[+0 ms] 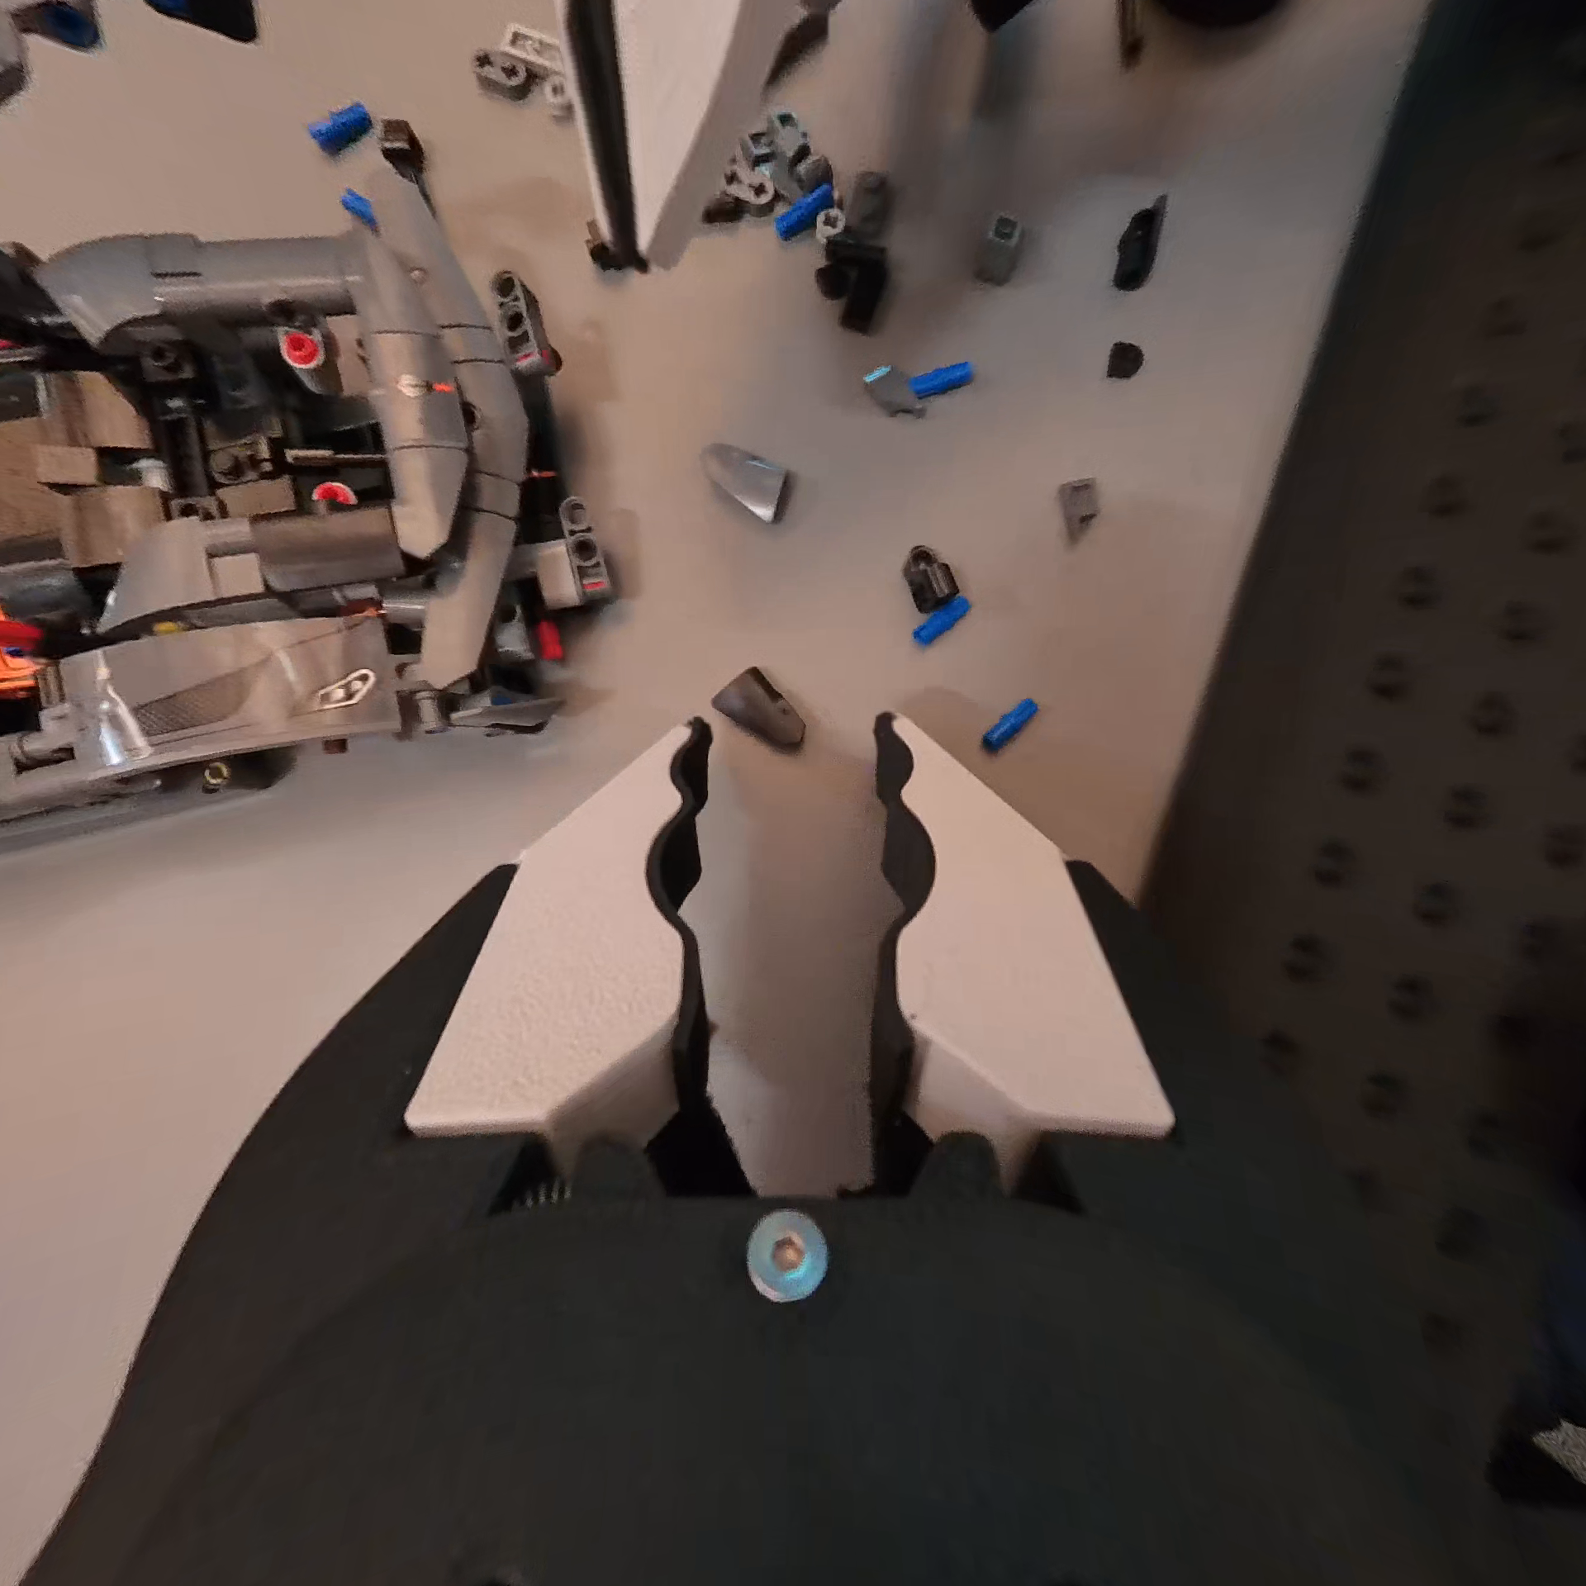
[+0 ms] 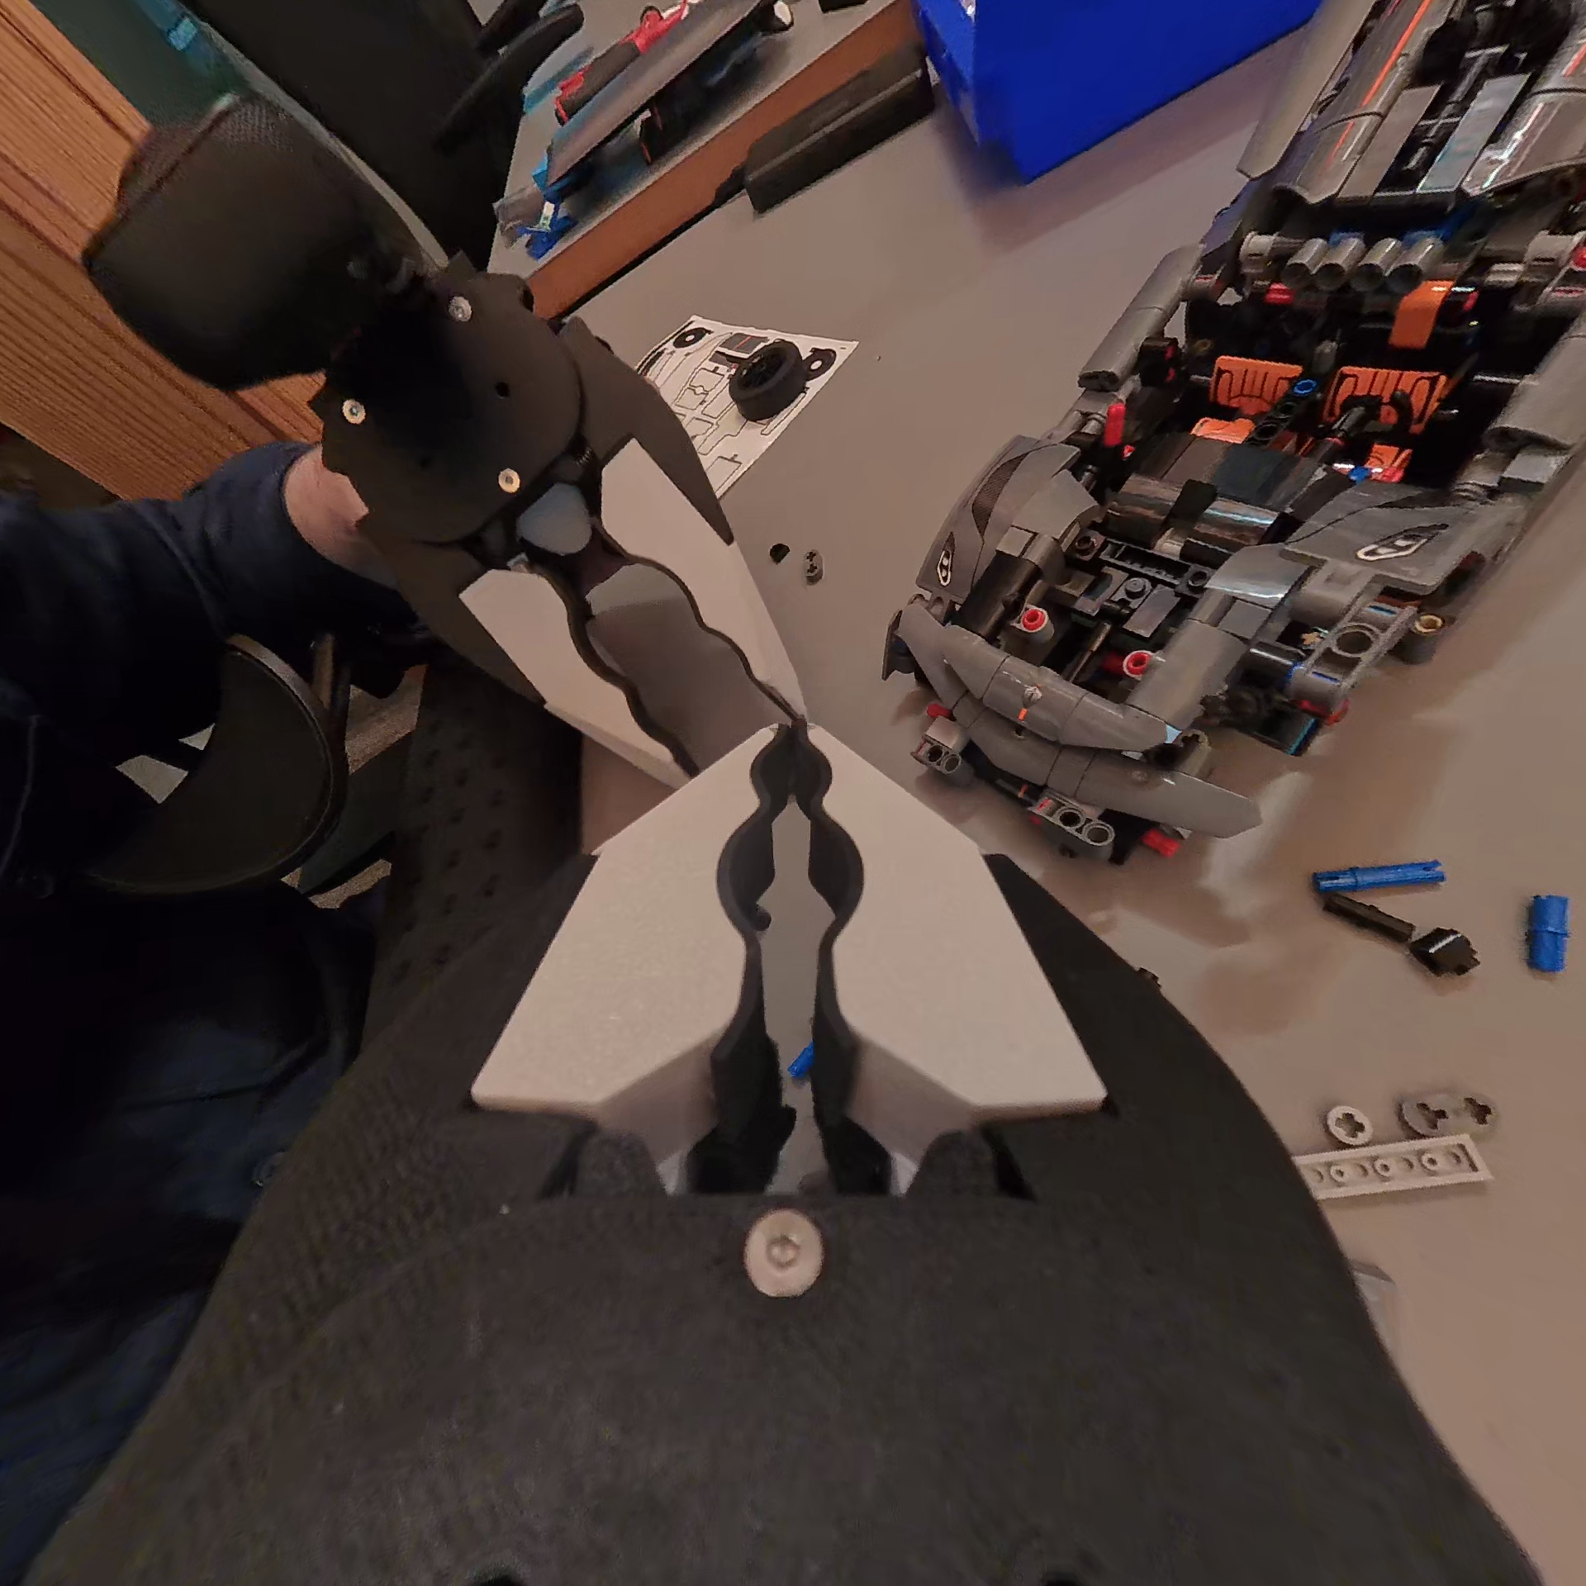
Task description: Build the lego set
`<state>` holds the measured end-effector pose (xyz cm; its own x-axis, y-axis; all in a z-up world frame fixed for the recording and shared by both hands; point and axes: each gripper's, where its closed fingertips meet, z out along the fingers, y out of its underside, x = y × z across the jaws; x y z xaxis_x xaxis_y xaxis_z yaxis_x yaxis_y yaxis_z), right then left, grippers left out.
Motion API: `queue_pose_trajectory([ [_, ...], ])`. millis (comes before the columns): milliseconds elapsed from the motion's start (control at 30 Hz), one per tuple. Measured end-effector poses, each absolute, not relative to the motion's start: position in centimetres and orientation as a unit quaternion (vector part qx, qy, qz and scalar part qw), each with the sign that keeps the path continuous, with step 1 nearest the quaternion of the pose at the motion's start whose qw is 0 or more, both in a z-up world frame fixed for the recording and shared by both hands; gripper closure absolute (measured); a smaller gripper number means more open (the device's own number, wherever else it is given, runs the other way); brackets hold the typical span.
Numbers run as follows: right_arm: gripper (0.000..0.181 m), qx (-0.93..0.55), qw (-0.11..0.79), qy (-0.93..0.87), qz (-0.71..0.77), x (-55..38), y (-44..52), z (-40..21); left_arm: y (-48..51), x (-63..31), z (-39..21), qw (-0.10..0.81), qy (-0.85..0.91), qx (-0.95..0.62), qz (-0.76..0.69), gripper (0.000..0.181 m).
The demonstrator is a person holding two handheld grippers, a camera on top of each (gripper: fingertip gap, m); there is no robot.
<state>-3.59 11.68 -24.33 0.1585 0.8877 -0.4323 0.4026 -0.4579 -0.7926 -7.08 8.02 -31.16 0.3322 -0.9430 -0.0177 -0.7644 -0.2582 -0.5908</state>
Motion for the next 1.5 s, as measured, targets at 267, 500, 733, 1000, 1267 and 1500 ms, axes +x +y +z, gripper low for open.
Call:
queue_pose_trajectory([
  [267,0.181,-0.715,0.265,-0.448,0.467,-3.4,11.8,-24.1,8.7,-7.0,-32.6,0.250,0.553,-0.784,-0.130,0.163],
  [500,0.181,-0.714,0.267,-0.449,0.467,-3.4,11.8,-23.9,9.5,-7.4,-32.6,0.253,0.572,-0.773,-0.107,0.172],
  [733,0.181,-0.716,0.282,-0.434,0.469,-2.5,12.6,-23.2,9.3,-7.8,-32.5,0.257,0.562,-0.777,-0.114,0.161],
  [1000,0.181,-0.719,0.299,-0.418,0.468,-1.7,13.5,-22.7,9.3,-7.7,-32.5,0.265,0.558,-0.778,-0.113,0.164],
  [1267,0.181,-0.719,0.304,-0.415,0.467,-1.4,13.7,-22.5,10.1,-7.5,-32.5,0.279,0.554,-0.780,-0.090,0.175],
  [1500,0.181,-0.720,0.310,-0.409,0.467,-0.9,14.0,-22.2,11.0,-7.9,-32.5,0.286,0.534,-0.793,-0.074,0.175],
])
